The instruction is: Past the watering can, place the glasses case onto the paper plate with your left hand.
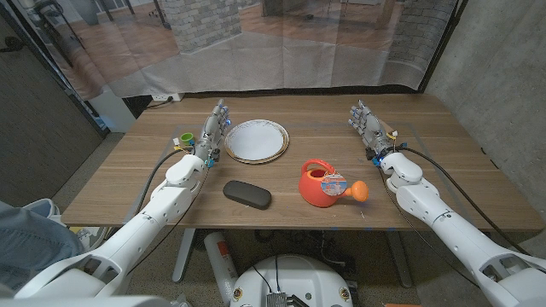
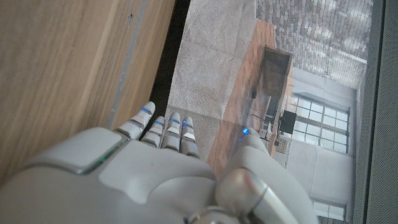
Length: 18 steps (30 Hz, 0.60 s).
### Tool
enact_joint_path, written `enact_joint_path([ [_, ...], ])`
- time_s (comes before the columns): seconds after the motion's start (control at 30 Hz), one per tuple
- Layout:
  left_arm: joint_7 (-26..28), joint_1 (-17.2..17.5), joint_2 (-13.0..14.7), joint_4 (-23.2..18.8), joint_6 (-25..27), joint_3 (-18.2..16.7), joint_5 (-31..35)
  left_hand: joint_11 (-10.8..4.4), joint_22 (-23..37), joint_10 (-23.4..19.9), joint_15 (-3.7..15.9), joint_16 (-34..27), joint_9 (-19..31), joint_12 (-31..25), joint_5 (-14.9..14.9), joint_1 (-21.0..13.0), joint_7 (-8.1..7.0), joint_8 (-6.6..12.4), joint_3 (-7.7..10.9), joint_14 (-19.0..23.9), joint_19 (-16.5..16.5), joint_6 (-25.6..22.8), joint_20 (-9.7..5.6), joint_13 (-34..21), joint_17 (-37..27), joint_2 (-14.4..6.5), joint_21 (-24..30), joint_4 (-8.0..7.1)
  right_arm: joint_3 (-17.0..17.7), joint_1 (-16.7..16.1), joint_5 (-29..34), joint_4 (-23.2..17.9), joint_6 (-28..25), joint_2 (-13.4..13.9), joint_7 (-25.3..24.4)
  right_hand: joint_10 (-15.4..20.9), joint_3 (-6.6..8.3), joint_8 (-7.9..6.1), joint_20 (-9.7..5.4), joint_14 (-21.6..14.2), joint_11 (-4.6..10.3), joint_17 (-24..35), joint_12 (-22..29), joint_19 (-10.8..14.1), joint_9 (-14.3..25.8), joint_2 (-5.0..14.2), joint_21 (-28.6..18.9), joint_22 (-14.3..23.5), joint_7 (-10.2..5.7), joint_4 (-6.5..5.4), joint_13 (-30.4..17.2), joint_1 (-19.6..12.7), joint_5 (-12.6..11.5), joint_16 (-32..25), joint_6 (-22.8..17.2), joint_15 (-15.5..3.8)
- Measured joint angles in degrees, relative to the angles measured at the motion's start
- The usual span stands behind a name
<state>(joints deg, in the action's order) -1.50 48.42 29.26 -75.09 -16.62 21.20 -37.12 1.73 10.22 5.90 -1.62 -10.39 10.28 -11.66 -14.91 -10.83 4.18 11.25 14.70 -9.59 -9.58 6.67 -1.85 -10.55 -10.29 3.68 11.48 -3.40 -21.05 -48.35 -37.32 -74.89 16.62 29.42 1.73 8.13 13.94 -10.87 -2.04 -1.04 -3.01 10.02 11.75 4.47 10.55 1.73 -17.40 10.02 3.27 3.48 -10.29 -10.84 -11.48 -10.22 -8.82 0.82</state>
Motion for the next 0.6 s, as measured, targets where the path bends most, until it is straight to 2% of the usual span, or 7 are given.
enact_joint_path([
  [0.6, -0.3, 0.7, 0.4, -1.2, 0.0, -0.1, -0.2, 0.0, 0.1, 0.0, 0.0, 0.0, 0.0, 0.0, 0.0, -0.2, 0.0, 0.0, 0.0, 0.0, 0.0, 0.0, 0.0, 0.0, 0.0, -0.2, 0.0, 0.0, 0.2, -0.5, -0.2, -0.7, -0.2, 0.4, 0.1, 0.1, 0.0, 0.0, 0.0, 0.0, -0.09, 0.0, 0.0, 0.0, 0.0, -0.08, 0.0, 0.0, 0.0, 0.0, 0.0, -0.1, 0.0, 0.0, 0.0, -0.01],
])
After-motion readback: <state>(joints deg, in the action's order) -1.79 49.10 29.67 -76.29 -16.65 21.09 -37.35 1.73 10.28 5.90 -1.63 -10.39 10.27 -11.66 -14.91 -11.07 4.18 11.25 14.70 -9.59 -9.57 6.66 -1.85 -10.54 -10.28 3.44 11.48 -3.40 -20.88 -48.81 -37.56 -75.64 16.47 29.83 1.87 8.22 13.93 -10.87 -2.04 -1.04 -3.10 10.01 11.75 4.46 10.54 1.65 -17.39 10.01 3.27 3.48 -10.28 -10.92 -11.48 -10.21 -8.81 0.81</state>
